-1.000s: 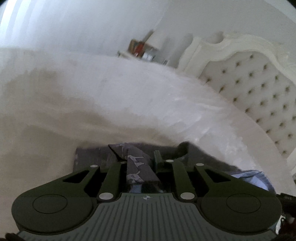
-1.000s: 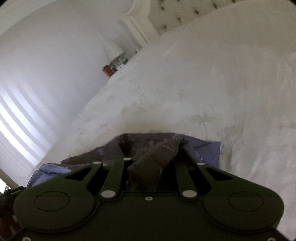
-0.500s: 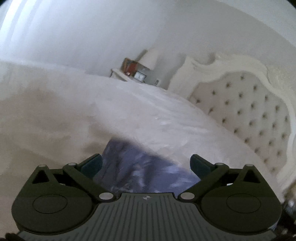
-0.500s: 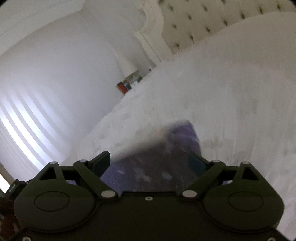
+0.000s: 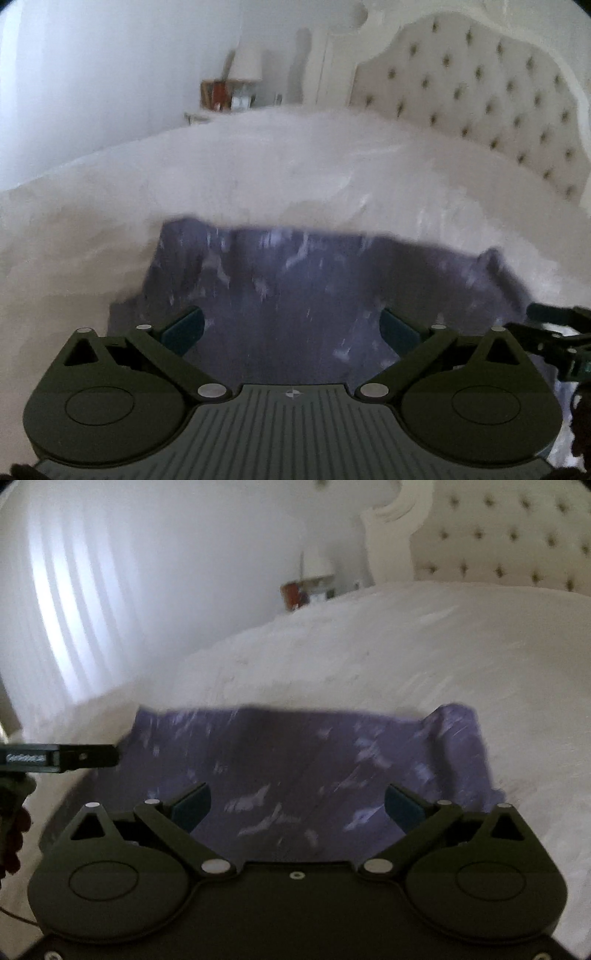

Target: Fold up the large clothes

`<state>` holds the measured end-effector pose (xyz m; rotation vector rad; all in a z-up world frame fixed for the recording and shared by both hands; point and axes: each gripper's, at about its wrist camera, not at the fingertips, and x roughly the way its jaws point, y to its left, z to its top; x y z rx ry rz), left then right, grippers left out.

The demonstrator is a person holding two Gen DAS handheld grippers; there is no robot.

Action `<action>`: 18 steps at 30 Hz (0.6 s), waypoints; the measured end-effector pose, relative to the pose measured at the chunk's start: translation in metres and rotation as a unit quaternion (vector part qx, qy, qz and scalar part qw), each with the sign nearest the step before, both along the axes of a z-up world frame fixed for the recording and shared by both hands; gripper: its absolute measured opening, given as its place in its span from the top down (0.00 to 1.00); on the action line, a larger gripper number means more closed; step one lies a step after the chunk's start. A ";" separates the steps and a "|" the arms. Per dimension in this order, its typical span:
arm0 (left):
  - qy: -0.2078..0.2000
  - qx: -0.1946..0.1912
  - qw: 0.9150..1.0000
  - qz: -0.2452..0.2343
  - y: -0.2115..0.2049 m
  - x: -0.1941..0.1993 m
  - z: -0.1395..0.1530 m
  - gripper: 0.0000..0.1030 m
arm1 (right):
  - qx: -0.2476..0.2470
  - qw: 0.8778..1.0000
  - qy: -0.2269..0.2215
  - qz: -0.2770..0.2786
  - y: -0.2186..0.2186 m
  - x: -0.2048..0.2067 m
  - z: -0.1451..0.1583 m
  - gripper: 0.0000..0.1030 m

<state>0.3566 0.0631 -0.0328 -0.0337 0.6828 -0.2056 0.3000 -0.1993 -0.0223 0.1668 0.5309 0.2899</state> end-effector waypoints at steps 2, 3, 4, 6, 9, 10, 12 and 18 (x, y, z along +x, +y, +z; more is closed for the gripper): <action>0.019 0.014 1.000 0.003 -0.002 0.008 -0.013 0.00 | -0.008 1.000 0.012 0.003 0.005 0.004 -0.008 0.02; 0.030 0.024 0.999 0.005 -0.002 0.012 -0.020 0.00 | -0.015 1.000 0.020 0.002 0.008 0.007 -0.012 0.02; 0.037 0.032 0.999 0.008 -0.002 0.016 -0.025 0.00 | -0.022 0.999 0.026 -0.001 0.010 0.013 -0.017 0.02; 0.051 0.044 0.998 0.012 0.001 0.023 -0.038 0.00 | -0.037 0.999 0.037 -0.006 0.012 0.025 -0.024 0.02; 0.054 0.047 0.997 0.017 0.007 0.034 -0.048 0.00 | -0.065 0.997 0.044 -0.023 0.011 0.039 -0.036 0.02; 0.052 0.050 0.997 0.019 0.009 0.038 -0.050 0.00 | -0.070 0.996 0.046 -0.030 0.009 0.044 -0.039 0.02; 0.056 0.049 0.997 0.022 0.012 0.046 -0.053 0.00 | -0.071 0.995 0.053 -0.049 0.002 0.056 -0.044 0.01; 0.057 0.031 0.997 0.037 0.023 0.066 -0.065 0.00 | -0.049 0.992 0.068 -0.097 -0.023 0.081 -0.060 0.01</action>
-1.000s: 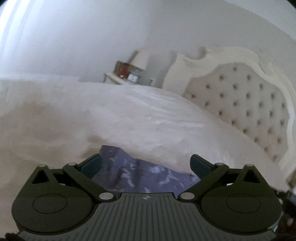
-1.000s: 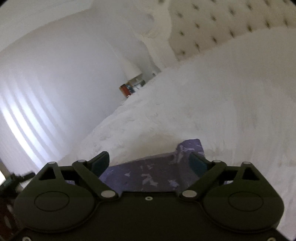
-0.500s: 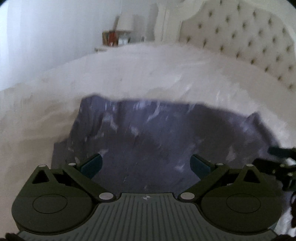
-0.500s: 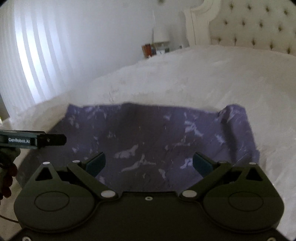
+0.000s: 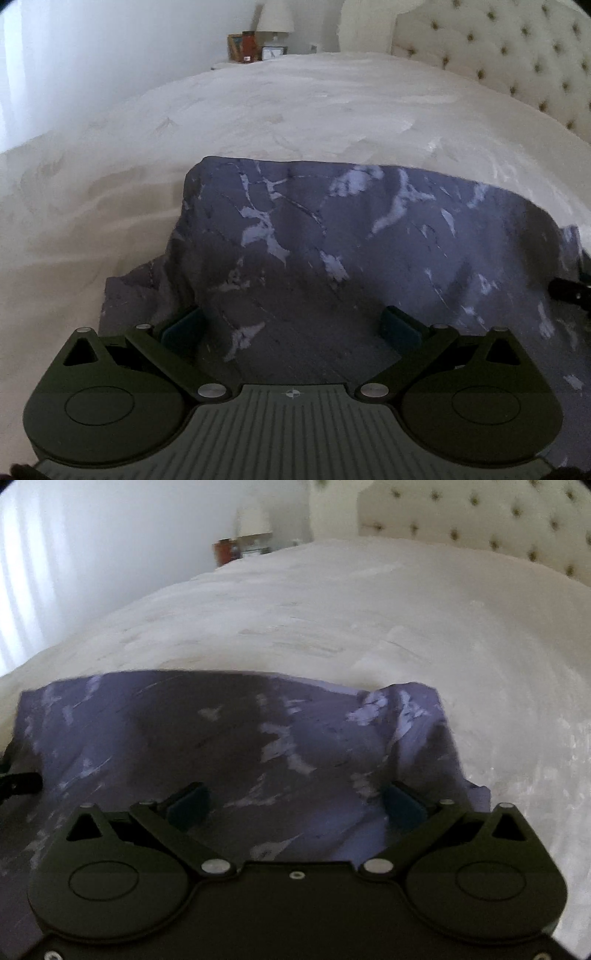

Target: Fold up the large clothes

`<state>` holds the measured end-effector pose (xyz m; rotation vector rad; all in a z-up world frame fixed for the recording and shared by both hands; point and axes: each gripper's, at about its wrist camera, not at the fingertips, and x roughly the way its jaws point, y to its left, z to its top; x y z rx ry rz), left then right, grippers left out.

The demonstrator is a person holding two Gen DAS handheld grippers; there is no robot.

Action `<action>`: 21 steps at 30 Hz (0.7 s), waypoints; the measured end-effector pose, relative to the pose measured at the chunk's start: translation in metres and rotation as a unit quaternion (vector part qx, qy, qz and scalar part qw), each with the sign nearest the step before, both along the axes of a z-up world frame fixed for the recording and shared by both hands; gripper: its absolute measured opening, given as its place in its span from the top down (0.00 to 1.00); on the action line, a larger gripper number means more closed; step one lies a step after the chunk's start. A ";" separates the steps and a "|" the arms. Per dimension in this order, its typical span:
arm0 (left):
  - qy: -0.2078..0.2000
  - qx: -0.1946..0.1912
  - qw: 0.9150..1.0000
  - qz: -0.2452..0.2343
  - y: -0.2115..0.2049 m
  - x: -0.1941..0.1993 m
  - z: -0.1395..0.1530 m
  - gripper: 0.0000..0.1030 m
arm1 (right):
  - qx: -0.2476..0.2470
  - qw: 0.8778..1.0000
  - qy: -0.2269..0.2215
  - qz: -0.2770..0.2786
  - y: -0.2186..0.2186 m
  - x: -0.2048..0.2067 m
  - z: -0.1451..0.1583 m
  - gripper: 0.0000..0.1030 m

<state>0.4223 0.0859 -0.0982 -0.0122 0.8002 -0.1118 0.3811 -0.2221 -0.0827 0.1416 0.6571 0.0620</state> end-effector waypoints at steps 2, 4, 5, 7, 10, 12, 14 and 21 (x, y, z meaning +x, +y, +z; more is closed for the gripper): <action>-0.003 -0.013 1.000 0.007 0.002 0.001 -0.004 0.00 | 0.005 1.000 -0.004 -0.007 -0.002 0.003 -0.005 0.01; -0.011 -0.016 1.000 0.010 0.002 0.000 -0.006 0.00 | 0.004 1.000 -0.011 -0.009 -0.002 0.002 -0.008 0.01; -0.016 -0.016 1.000 0.009 0.001 -0.001 -0.006 0.00 | 0.004 1.000 -0.016 -0.010 -0.002 0.001 -0.010 0.01; -0.022 -0.019 1.000 0.009 0.002 -0.004 -0.007 0.00 | 0.011 1.000 -0.024 -0.010 -0.004 -0.003 -0.013 0.01; -0.016 -0.023 1.000 0.004 0.004 -0.004 -0.006 0.00 | 0.017 0.999 -0.026 -0.007 -0.007 -0.005 -0.016 0.01; -0.008 -0.018 1.000 -0.004 0.006 -0.003 -0.005 0.00 | 0.016 1.000 -0.024 -0.005 -0.006 -0.003 -0.015 0.01; 0.003 -0.014 1.000 -0.015 0.009 -0.007 -0.002 0.00 | 0.013 1.000 -0.019 -0.003 -0.006 -0.002 -0.013 0.01; 0.020 0.028 0.998 -0.056 0.023 -0.042 0.013 0.00 | -0.015 1.000 0.015 0.012 -0.007 -0.020 0.000 0.01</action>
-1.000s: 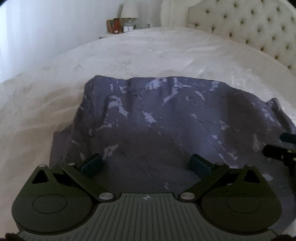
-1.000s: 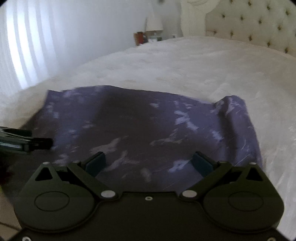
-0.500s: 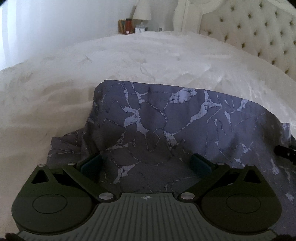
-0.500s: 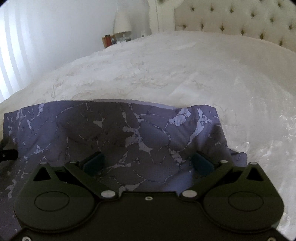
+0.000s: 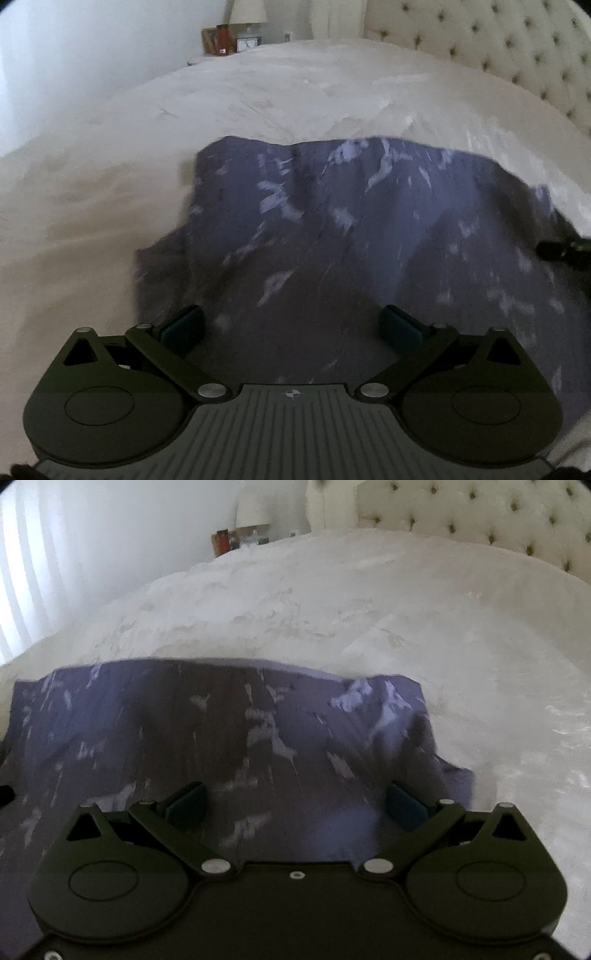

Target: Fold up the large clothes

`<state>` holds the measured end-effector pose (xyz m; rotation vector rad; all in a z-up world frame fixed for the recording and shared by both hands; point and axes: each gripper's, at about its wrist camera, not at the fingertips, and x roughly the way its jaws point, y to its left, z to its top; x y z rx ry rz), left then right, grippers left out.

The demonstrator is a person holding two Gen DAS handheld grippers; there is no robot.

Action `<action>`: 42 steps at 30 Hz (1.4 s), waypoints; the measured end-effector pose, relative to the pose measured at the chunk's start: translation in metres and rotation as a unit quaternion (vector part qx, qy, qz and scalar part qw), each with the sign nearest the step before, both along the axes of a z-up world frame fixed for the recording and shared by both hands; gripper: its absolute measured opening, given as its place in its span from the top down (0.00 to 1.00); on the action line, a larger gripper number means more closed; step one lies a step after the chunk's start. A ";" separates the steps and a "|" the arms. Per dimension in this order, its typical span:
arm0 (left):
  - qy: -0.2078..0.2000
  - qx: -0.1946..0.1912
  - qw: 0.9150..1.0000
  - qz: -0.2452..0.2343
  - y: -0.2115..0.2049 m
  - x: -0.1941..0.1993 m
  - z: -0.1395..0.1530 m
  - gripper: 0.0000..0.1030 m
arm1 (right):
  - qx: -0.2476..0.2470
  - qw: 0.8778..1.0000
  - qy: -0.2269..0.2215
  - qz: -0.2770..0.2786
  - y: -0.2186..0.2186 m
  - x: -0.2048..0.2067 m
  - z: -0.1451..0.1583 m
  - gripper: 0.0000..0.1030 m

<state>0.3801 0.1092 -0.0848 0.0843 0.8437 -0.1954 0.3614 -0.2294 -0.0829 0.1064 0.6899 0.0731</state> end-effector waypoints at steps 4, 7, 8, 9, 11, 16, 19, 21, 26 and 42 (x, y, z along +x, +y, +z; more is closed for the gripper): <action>0.025 -0.017 0.999 0.022 0.025 -0.026 0.001 0.00 | -0.008 1.000 0.004 0.000 -0.011 -0.031 0.006 0.01; 0.052 -0.061 0.996 0.046 0.049 -0.048 -0.003 0.00 | -0.005 1.000 0.011 -0.002 -0.024 -0.060 0.006 0.01; 0.061 -0.083 0.993 0.055 0.055 -0.055 -0.005 0.00 | -0.004 1.000 0.014 -0.004 -0.027 -0.069 0.006 0.01; 0.066 -0.101 0.991 0.062 0.061 -0.062 -0.006 0.00 | 0.002 1.000 0.018 -0.006 -0.032 -0.081 0.005 0.01; 0.068 -0.112 0.989 0.065 0.066 -0.077 -0.008 0.00 | 0.023 0.999 0.022 -0.015 -0.043 -0.101 0.004 0.01; 0.076 -0.106 0.991 0.036 0.064 -0.106 -0.013 0.00 | 0.140 0.988 0.042 -0.054 -0.081 -0.150 -0.012 0.01; 0.077 -0.095 0.992 0.015 0.054 -0.116 -0.018 0.00 | 0.212 0.974 0.049 -0.064 -0.098 -0.170 -0.026 0.01; 0.073 -0.101 0.992 0.007 0.051 -0.120 -0.017 0.00 | 0.253 0.964 0.043 -0.063 -0.103 -0.178 -0.035 0.00; 0.062 -0.164 0.984 0.023 0.057 -0.112 -0.021 0.00 | 0.303 0.951 0.026 -0.051 -0.104 -0.168 -0.041 0.00; 0.045 -0.246 0.965 0.080 0.056 -0.050 -0.026 0.01 | 0.336 0.941 -0.010 -0.022 -0.084 -0.100 -0.051 0.00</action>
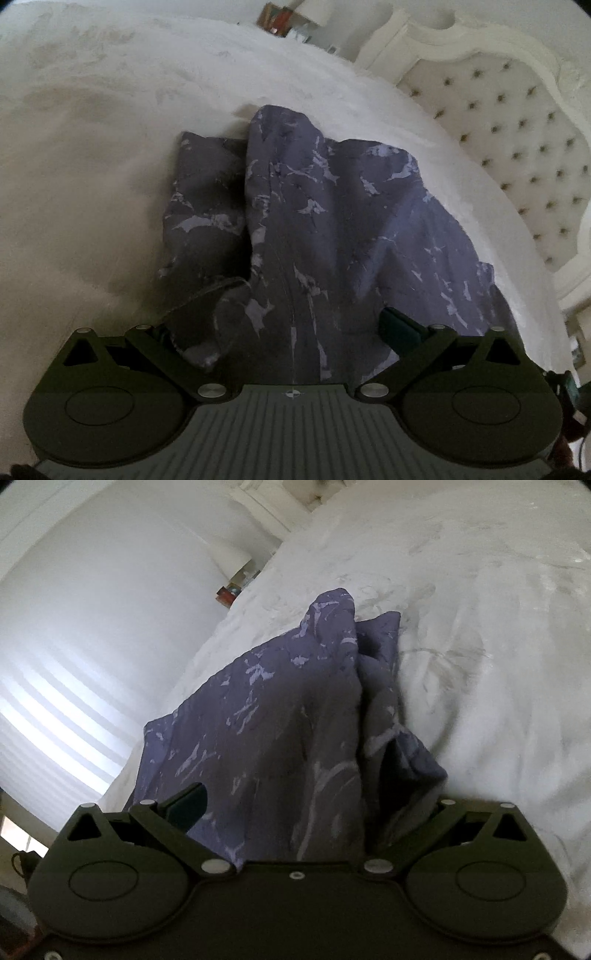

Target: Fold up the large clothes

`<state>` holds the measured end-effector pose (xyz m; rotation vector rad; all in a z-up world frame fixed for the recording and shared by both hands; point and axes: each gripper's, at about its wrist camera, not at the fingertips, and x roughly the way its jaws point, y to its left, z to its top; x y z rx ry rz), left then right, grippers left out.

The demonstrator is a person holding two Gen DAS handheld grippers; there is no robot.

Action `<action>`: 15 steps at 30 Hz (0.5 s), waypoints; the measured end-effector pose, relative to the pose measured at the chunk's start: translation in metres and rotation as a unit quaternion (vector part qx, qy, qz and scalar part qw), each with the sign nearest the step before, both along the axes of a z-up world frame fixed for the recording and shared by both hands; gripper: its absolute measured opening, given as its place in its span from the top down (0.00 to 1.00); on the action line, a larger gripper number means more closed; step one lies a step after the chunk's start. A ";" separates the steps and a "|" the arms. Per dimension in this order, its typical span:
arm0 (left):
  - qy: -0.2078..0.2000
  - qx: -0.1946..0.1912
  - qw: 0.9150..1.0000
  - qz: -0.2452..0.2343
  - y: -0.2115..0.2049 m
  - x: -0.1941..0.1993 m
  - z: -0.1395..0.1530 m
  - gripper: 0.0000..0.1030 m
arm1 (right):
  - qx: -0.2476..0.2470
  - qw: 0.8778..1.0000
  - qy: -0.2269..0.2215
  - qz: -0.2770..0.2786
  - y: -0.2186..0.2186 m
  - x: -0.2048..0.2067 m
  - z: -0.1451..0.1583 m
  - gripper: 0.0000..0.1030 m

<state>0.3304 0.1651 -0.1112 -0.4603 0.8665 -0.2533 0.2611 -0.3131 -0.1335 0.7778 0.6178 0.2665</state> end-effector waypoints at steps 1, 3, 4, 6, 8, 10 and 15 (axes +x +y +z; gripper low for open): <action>0.004 0.002 1.000 -0.001 0.000 0.001 0.001 0.02 | -0.001 1.000 0.002 -0.001 0.001 0.002 0.001 0.00; 0.005 0.007 1.000 0.000 0.000 0.000 0.004 0.21 | -0.007 1.000 0.008 0.001 0.003 0.004 0.003 0.00; 0.003 0.017 1.000 0.008 0.001 -0.002 0.006 0.48 | -0.012 1.000 0.010 0.002 0.004 0.004 0.004 0.08; 0.003 -0.005 1.000 0.006 0.007 -0.007 0.007 0.65 | -0.028 0.999 0.025 0.002 0.006 0.003 0.007 0.38; 0.003 -0.030 1.000 0.008 0.013 -0.013 0.011 0.72 | -0.019 0.999 0.029 0.009 0.007 0.001 0.010 0.47; 0.000 -0.028 1.000 0.003 0.013 -0.020 0.017 0.73 | -0.040 0.999 0.032 0.011 0.013 -0.003 0.019 0.53; 0.006 -0.034 0.999 -0.008 0.022 -0.050 0.032 0.74 | -0.057 0.997 0.047 0.022 0.020 -0.016 0.035 0.53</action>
